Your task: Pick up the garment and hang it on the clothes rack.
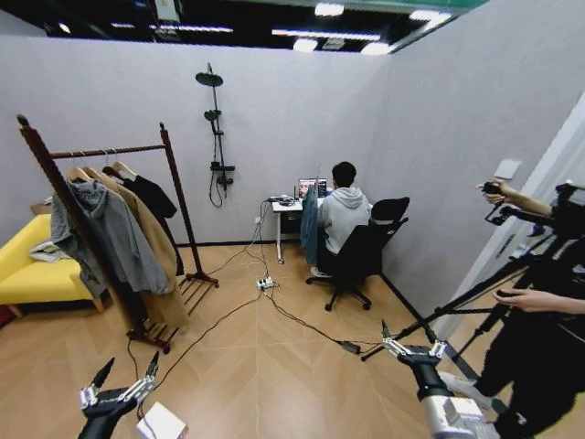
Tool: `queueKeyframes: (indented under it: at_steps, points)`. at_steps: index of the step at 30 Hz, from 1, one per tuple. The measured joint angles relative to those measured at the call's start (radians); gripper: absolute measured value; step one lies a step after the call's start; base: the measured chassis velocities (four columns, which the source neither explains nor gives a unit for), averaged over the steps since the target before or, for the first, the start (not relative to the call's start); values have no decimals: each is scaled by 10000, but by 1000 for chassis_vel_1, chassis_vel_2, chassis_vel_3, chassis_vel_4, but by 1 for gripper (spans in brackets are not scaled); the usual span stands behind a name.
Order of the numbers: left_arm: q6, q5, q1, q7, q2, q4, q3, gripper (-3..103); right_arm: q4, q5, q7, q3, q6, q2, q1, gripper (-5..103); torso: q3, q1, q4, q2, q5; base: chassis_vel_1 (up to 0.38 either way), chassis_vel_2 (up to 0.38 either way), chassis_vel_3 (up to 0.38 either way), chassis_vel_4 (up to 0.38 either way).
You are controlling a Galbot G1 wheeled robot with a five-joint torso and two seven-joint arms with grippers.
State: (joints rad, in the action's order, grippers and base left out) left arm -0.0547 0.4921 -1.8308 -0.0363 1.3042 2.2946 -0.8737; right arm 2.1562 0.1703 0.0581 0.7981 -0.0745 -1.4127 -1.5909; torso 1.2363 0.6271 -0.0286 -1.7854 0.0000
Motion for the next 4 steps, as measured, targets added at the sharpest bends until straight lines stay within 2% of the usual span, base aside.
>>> queueKeyframes:
  at_steps: [4]
  points:
    - [0, 0, 0, 0, 0, 0, 0, 100, -82, 22, 0, 71, -41, 32, 19, 100, 0, 0, -2, 0, 0, 0, 0, 0, 0]
